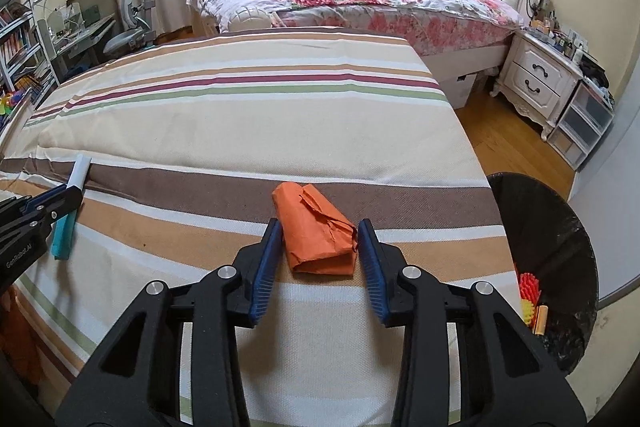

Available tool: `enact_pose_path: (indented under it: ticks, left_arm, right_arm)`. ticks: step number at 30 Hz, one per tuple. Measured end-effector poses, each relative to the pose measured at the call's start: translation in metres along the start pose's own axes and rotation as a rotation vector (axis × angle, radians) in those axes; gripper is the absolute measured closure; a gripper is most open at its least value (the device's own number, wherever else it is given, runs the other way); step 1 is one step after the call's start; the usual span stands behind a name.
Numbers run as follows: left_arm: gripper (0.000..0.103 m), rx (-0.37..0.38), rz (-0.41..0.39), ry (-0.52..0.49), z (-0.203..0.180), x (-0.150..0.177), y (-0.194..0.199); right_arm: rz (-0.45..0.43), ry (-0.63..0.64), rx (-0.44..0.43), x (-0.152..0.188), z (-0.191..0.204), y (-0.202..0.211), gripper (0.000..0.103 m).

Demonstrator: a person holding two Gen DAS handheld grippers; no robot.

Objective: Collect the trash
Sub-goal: 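Carry the orange cloth and white-teal marker over the black bin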

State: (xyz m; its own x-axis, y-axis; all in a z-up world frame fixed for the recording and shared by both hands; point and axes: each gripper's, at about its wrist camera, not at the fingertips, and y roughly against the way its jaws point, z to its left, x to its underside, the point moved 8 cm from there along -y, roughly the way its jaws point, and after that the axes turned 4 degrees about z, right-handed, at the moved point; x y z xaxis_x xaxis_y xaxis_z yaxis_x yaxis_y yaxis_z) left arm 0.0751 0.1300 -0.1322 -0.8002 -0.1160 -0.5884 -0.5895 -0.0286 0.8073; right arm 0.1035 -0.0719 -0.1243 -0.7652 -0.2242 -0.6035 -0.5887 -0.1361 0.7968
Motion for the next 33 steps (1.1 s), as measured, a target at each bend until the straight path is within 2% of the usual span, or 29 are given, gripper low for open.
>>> enact_pose_path:
  ticks: [7,19,33]
  left_arm:
    - [0.084,-0.003,-0.011,-0.015,-0.005,0.001,0.003]
    - [0.085,0.047,-0.043,-0.047,-0.029,0.005,0.022]
    - [0.085,0.117,-0.122,-0.138,-0.085,-0.012,0.050]
  right_arm:
    - [-0.009,0.003,-0.017,0.009,0.010,0.012,0.066]
    - [-0.065,0.006,-0.046,0.025,0.026,0.050,0.066]
    - [-0.142,-0.076,0.005,0.023,-0.017,0.080,0.066]
